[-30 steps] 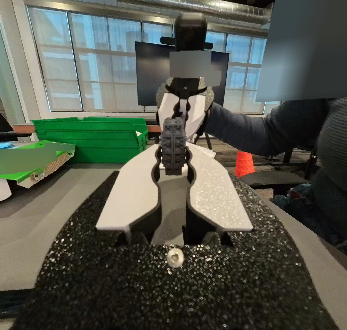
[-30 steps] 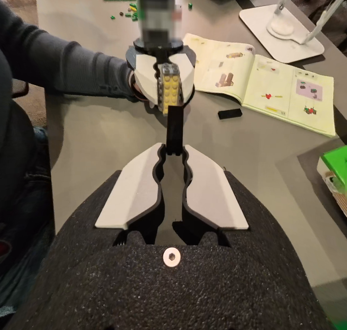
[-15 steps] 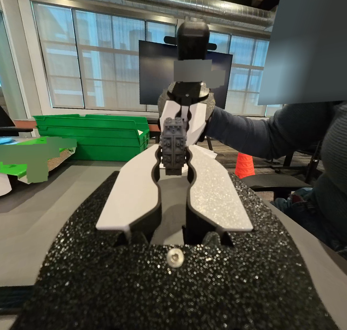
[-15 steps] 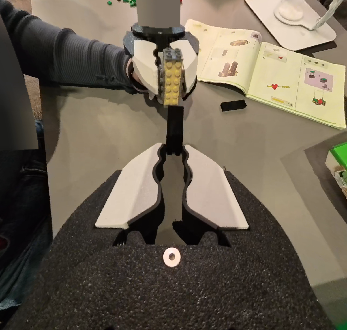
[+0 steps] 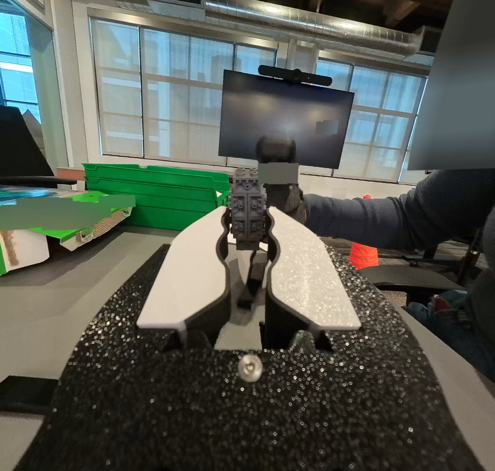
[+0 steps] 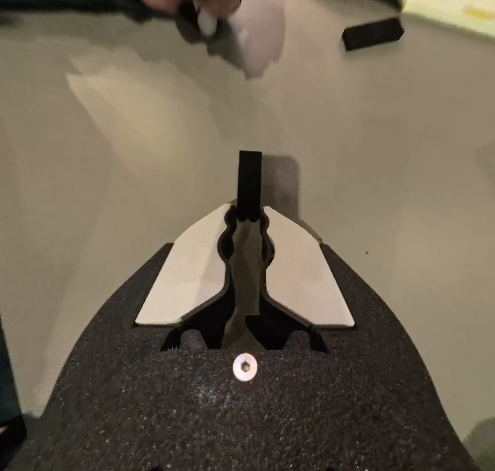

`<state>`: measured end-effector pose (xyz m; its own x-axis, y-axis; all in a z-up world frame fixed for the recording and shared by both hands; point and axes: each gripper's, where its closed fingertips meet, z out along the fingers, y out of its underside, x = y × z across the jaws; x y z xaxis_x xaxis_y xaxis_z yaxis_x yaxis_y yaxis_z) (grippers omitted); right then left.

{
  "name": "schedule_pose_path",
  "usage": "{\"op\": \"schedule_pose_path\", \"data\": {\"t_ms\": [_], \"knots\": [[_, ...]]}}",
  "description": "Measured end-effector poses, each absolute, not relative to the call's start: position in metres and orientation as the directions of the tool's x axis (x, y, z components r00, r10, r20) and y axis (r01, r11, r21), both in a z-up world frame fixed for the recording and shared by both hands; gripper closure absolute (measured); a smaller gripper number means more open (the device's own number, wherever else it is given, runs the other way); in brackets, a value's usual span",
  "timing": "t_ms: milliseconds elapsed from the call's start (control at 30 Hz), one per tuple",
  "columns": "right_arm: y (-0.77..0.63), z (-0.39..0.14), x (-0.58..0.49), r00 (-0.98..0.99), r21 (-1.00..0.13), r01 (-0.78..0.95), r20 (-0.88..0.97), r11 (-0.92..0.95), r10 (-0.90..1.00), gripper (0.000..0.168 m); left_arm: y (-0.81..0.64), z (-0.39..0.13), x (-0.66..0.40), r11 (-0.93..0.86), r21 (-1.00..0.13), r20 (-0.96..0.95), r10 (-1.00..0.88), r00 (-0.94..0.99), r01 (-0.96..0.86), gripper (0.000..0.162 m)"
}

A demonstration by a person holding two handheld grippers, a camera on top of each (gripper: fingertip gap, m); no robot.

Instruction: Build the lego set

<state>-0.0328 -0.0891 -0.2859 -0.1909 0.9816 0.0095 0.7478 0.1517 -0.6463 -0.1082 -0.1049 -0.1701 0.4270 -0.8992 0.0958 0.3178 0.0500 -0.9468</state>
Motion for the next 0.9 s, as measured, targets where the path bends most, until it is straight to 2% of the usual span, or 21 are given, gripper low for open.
{"op": "schedule_pose_path", "data": {"t_ms": [133, 200, 333, 433, 767, 833, 900], "knots": [[-0.089, -0.302, -0.024, -0.241, -0.553, 0.806, 0.022, 0.212, 0.97, 0.151, -0.104, -0.171, -0.107, 0.048, -0.95, 0.095, -0.897, 0.431, 0.31, 0.137], [-0.09, -0.301, -0.023, -0.241, -0.542, 0.816, -0.004, 0.2, 0.971, 0.151, -0.104, -0.171, -0.108, 0.047, -0.949, 0.097, -0.897, 0.431, 0.311, 0.137], [-0.09, -0.297, -0.027, -0.173, -0.518, 0.846, -0.049, 0.123, 0.984, 0.138, -0.103, -0.171, -0.109, 0.046, -0.946, 0.104, -0.894, 0.435, 0.321, 0.137], [-0.09, -0.298, -0.032, -0.171, -0.503, 0.851, 0.009, 0.153, 0.985, 0.135, -0.102, -0.17, -0.11, 0.045, -0.945, 0.108, -0.893, 0.437, 0.325, 0.137], [-0.098, -0.299, -0.056, -0.188, -0.459, 0.872, 0.003, 0.168, 0.982, 0.14, -0.102, -0.169, -0.111, 0.046, -0.944, 0.109, -0.891, 0.44, 0.326, 0.137], [-0.099, -0.302, -0.057, -0.207, -0.43, 0.883, 0.0, 0.187, 0.978, 0.143, -0.102, -0.169, -0.112, 0.046, -0.944, 0.109, -0.891, 0.441, 0.327, 0.137], [-0.098, -0.303, -0.058, -0.219, -0.416, 0.885, 0.02, 0.208, 0.975, 0.152, -0.102, -0.169, -0.113, 0.048, -0.945, 0.107, -0.889, 0.445, 0.325, 0.137]]}}
